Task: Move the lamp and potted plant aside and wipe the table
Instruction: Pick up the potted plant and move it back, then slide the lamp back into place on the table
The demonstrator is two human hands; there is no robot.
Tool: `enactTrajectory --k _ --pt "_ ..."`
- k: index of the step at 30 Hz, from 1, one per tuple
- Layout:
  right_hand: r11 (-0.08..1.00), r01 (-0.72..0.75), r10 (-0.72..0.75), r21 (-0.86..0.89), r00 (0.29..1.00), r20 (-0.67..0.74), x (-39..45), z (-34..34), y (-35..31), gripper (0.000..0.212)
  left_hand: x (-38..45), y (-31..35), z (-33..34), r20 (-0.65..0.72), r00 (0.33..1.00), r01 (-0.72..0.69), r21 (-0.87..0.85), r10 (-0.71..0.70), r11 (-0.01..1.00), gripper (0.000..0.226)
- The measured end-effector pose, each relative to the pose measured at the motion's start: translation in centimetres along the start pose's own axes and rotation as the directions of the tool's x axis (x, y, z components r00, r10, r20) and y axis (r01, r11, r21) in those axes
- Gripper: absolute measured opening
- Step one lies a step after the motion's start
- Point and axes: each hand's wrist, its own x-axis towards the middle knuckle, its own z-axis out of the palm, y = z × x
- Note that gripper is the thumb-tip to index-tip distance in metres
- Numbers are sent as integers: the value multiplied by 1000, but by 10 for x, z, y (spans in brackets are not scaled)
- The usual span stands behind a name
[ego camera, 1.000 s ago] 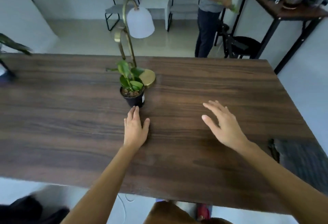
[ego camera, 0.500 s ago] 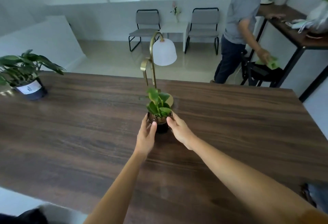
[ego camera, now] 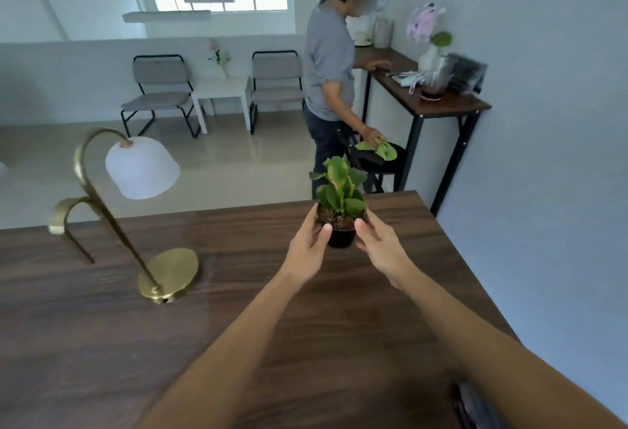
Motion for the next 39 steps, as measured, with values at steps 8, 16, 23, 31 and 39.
enactTrajectory --k 8,16,23,31,39 --pt "998 -65 62 -17 985 -160 71 -110 39 36 121 3 102 206 975 91 -27 -83 995 56" --pt "990 -141 138 -2 970 -200 117 -152 70 30 182 -18 148 256 952 180 -18 -169 984 57" --pt "983 -179 166 -32 958 -233 118 -152 78 41 182 -16 148 301 919 254 36 -253 967 62" --pt "973 -162 13 -167 754 -657 82 -81 41 48 84 -14 67 110 961 262 -55 -255 963 61" --pt "828 281 -417 -486 887 -198 53 77 -4 16 -84 -47 -90 -521 853 194 286 -17 938 26"
